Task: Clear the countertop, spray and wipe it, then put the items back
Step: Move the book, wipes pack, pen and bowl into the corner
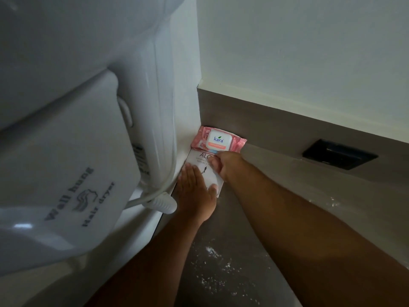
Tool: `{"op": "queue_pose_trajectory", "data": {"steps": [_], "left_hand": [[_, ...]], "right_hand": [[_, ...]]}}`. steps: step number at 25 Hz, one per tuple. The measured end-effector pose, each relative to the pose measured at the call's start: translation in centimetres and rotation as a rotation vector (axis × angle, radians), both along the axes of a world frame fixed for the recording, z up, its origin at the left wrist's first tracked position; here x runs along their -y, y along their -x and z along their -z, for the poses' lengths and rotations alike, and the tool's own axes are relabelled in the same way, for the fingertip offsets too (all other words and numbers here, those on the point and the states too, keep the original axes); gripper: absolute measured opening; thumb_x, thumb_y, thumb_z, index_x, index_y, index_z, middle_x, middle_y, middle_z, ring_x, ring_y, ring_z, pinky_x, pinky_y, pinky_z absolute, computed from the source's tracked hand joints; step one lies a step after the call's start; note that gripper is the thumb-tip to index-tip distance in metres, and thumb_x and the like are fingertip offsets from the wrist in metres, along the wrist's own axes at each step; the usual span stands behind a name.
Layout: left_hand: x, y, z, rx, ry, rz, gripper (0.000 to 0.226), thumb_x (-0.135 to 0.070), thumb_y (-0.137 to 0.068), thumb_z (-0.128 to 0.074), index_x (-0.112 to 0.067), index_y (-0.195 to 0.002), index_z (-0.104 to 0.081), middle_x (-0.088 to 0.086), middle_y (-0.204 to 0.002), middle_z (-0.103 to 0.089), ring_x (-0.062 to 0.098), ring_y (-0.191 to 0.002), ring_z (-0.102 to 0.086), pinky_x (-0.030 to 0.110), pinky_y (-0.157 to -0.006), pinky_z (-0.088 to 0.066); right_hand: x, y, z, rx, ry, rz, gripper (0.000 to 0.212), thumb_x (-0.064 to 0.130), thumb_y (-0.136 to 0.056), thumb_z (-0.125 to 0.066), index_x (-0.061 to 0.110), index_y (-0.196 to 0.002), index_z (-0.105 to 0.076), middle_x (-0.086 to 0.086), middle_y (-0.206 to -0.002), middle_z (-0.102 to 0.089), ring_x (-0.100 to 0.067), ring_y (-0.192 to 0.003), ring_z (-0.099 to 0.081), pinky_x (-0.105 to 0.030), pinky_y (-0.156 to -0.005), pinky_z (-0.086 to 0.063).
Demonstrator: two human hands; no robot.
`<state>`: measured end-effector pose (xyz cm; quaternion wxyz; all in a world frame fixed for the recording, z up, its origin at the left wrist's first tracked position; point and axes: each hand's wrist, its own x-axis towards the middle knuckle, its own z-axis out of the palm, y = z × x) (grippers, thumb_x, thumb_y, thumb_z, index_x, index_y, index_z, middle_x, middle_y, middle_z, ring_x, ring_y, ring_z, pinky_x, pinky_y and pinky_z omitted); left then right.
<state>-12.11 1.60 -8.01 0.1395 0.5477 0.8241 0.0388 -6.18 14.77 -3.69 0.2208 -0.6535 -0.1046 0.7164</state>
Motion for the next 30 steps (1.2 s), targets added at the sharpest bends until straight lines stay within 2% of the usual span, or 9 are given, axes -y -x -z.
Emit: {"op": "queue_pose_trajectory", "data": {"steps": [3,7,11,13,15,18,21,25,30], "left_hand": [[-0.1,0.1,0.3,0.026,-0.016,0.001,0.085,-0.052,-0.096,-0.036,0.0,-0.154,0.0,0.022,-0.162,0.002,0.033,-0.15,0.0,0.043,-0.122,0.0],[-0.2,-0.2,-0.7,0.09,0.019,0.001,0.085,-0.046,-0.097,-0.041,0.003,-0.153,-0.001,0.025,-0.161,0.003,0.036,-0.15,0.002,0.046,-0.122,0.001],[0.4,-1.6,-1.9,0.05,-0.1,0.026,0.075,-0.038,-0.094,-0.053,0.004,-0.149,-0.025,0.029,-0.157,-0.019,0.043,-0.145,-0.019,0.051,-0.117,-0.012],[0.7,-4.8,-2.3,0.018,-0.239,0.193,0.068,-0.033,-0.092,-0.058,0.001,-0.146,-0.036,0.028,-0.153,-0.031,0.044,-0.141,-0.029,0.053,-0.115,-0.016],[1.4,-9.4,-2.8,-0.016,-0.32,0.477,0.061,-0.034,-0.089,-0.06,-0.007,-0.142,-0.045,0.021,-0.148,-0.042,0.04,-0.138,-0.037,0.054,-0.113,-0.023],[2.9,-16.7,-3.5,0.022,-0.262,0.854,0.049,-0.041,-0.088,-0.054,-0.021,-0.132,-0.054,0.007,-0.136,-0.057,0.029,-0.127,-0.05,0.048,-0.109,-0.032],[4.6,-22.5,-3.1,0.015,-0.098,1.036,0.038,-0.044,-0.085,-0.058,-0.028,-0.119,-0.062,-0.002,-0.118,-0.063,0.024,-0.111,-0.057,0.04,-0.095,-0.042],[5.5,-24.8,-2.3,-0.029,-0.055,1.021,0.026,-0.045,-0.08,-0.066,-0.026,-0.098,-0.064,0.001,-0.097,-0.061,0.025,-0.092,-0.058,0.036,-0.078,-0.043],[5.6,-25.3,-3.1,-0.109,-0.063,0.97,0.028,-0.041,-0.083,-0.07,-0.016,-0.091,-0.061,0.007,-0.092,-0.061,0.03,-0.087,-0.059,0.039,-0.073,-0.044]], "right_hand": [[1.7,-2.4,-1.9,-0.07,-0.017,-0.015,0.017,0.009,-0.101,-0.05,0.002,-0.086,-0.056,-0.016,-0.077,-0.062,-0.013,-0.035,-0.057,-0.02,-0.033,-0.048],[8.1,-9.0,-4.8,0.051,-0.198,0.017,0.019,0.0,-0.101,-0.038,0.012,-0.097,-0.051,-0.008,-0.082,-0.061,-0.015,-0.061,-0.058,-0.023,-0.051,-0.051],[16.9,-17.8,-6.7,0.351,-0.451,-0.003,0.017,0.002,-0.097,-0.049,0.008,-0.109,-0.06,-0.012,-0.093,-0.07,-0.021,-0.072,-0.065,-0.035,-0.068,-0.055],[21.2,-22.7,-7.2,0.607,-0.544,-0.122,0.015,0.011,-0.094,-0.058,0.011,-0.107,-0.066,-0.011,-0.1,-0.074,-0.023,-0.085,-0.071,-0.04,-0.083,-0.057],[24.8,-27.5,-7.1,0.807,-0.568,-0.176,0.019,0.017,-0.093,-0.062,0.011,-0.11,-0.068,-0.006,-0.104,-0.074,-0.02,-0.095,-0.07,-0.034,-0.089,-0.053],[28.8,-32.5,-6.4,0.954,-0.521,-0.151,0.02,0.019,-0.092,-0.064,0.014,-0.111,-0.066,-0.005,-0.103,-0.073,-0.023,-0.097,-0.068,-0.031,-0.085,-0.051],[31.5,-36.4,-4.8,1.152,-0.522,-0.264,0.029,0.024,-0.091,-0.066,0.017,-0.118,-0.063,-0.008,-0.116,-0.068,-0.029,-0.106,-0.063,-0.039,-0.091,-0.05],[32.0,-38.9,-3.0,1.253,-0.378,-0.593,0.037,0.038,-0.091,-0.059,0.012,-0.117,-0.06,-0.012,-0.116,-0.065,-0.032,-0.106,-0.061,-0.042,-0.086,-0.051],[30.7,-38.0,-2.4,1.322,-0.481,-0.876,0.019,0.014,-0.095,-0.047,0.013,-0.104,-0.063,-0.008,-0.105,-0.069,-0.028,-0.094,-0.068,-0.03,-0.063,-0.043]]}}
